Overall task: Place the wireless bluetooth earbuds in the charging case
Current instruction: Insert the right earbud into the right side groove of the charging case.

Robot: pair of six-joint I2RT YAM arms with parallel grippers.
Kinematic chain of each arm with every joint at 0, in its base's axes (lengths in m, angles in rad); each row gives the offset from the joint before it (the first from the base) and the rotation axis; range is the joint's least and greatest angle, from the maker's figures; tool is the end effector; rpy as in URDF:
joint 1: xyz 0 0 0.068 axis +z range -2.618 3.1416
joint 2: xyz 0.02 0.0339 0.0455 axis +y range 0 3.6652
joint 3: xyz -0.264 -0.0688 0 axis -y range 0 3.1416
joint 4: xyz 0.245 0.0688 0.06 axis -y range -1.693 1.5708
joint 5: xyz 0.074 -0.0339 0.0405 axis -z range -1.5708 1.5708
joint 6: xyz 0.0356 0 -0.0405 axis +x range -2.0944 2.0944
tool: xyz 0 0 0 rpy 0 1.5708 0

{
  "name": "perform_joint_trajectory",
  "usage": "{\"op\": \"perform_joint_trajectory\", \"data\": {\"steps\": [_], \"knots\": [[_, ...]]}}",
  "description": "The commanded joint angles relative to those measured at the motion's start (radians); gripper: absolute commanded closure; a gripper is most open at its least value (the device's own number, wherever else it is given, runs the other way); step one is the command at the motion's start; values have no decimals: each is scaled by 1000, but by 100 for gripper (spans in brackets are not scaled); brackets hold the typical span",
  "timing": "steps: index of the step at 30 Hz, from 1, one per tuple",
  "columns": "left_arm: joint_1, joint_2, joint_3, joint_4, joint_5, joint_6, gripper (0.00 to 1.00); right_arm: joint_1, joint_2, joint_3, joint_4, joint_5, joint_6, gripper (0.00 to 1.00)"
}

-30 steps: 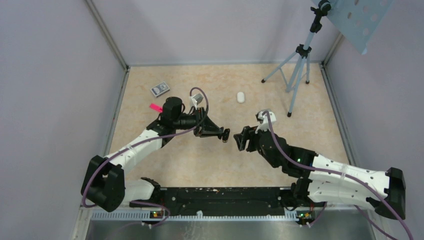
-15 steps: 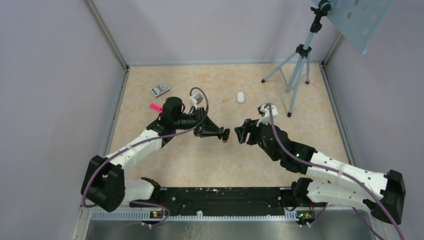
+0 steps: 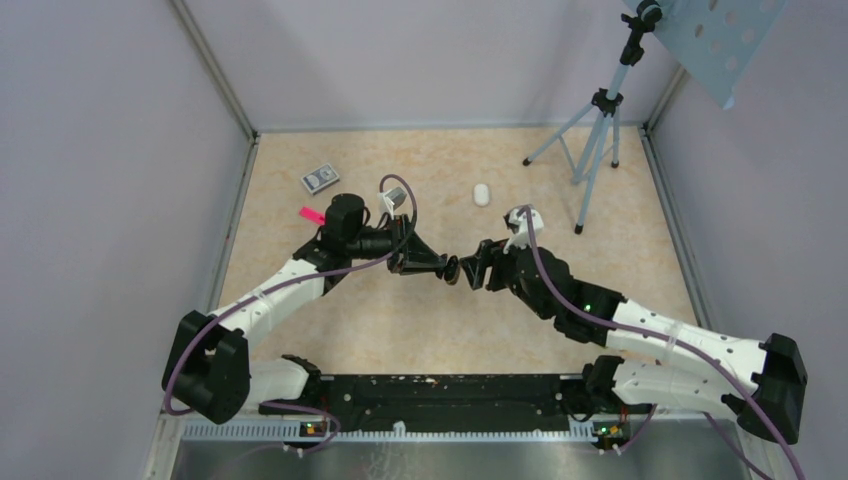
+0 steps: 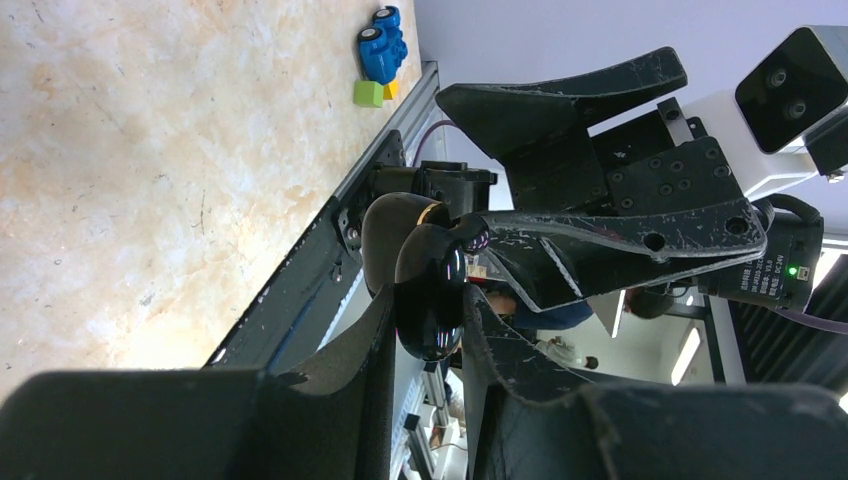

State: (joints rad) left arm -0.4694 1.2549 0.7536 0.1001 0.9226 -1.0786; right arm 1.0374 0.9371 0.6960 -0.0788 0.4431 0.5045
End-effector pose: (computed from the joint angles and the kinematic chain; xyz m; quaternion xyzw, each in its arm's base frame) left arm 0.2276 -0.1473 0.2620 0.0105 0.7860 -0.6110 0.0941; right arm 0.1233 0.1788 0.2926 -0.0841 0.7969 0.2702 0.5338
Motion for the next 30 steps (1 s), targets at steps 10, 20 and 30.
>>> {"op": "perform_joint_trajectory", "data": {"steps": [10,20,30], "knots": [[4,-2,19,5,-2,12,100,-4,-46,-6,47,-88,-31,39],[3,3,16,-1,0,19,100,-6,-68,13,60,-102,-10,43],[3,-2,0,14,11,13,100,-6,0,29,132,-188,34,64]]}}
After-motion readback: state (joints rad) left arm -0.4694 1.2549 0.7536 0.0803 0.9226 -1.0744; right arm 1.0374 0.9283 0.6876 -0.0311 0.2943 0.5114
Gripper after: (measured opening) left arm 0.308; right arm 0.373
